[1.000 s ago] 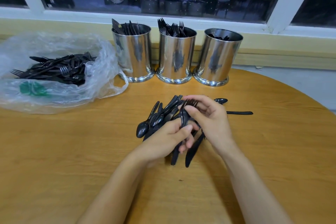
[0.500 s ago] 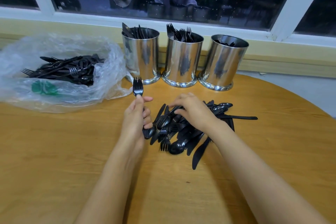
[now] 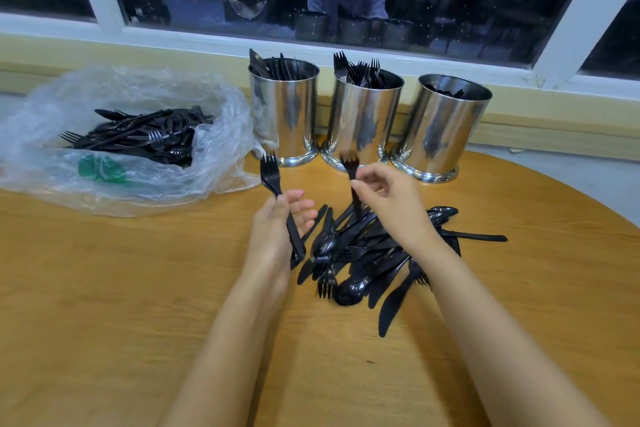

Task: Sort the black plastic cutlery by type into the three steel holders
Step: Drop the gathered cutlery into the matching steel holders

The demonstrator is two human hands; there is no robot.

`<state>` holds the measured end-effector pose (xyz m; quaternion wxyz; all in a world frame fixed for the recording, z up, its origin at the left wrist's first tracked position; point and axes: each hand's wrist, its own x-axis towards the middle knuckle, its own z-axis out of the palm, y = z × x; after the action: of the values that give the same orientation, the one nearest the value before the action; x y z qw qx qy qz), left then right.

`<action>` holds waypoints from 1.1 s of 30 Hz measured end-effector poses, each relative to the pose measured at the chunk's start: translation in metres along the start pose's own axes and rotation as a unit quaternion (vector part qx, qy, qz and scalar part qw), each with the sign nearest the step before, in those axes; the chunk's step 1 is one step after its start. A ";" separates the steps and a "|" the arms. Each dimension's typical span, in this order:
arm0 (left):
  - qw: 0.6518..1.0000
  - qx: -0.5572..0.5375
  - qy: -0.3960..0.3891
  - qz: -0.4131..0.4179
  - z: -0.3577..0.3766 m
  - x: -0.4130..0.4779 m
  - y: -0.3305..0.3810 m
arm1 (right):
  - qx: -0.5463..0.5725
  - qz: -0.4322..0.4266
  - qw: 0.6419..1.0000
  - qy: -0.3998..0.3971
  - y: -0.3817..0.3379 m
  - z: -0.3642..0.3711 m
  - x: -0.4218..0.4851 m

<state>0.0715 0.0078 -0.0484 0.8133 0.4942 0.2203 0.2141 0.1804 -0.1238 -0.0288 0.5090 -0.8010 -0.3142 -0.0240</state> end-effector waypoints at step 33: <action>0.953 0.107 -0.269 -0.094 0.010 -0.018 -0.004 | 0.131 0.029 0.988 -0.075 -0.014 -0.011 -0.010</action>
<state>0.0630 -0.0107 -0.0451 0.8013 0.5945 0.0608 -0.0289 0.1683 -0.1339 -0.0163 0.5852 -0.7356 -0.3284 0.0926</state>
